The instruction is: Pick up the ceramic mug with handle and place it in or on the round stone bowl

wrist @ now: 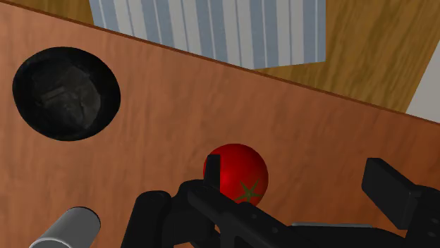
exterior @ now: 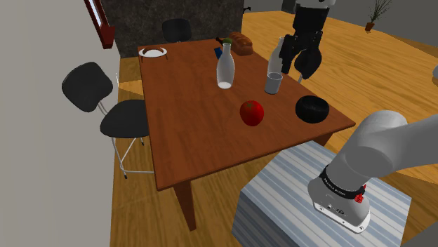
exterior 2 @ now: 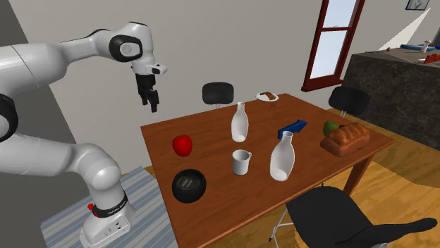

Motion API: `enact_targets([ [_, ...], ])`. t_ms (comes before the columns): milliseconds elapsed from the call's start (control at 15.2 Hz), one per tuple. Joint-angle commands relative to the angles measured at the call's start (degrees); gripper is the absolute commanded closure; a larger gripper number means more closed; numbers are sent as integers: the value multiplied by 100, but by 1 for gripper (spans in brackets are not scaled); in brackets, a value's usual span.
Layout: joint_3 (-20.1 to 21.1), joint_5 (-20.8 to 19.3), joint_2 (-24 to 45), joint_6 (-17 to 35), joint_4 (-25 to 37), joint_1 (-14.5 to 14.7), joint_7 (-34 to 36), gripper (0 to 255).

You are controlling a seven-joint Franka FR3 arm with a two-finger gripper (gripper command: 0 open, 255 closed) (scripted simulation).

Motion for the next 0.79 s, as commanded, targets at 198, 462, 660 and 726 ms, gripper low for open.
enact_targets([
  [198,-245,-247,246,374,-169,-76,-364,0],
  [462,-567,-548,672,891,-295,-183,-827,0],
  [660,-804,-745,1063,1285,-313,-261,-1157,0],
  [726,-881,-804,1206,1416,-304,-286,-1265,0],
])
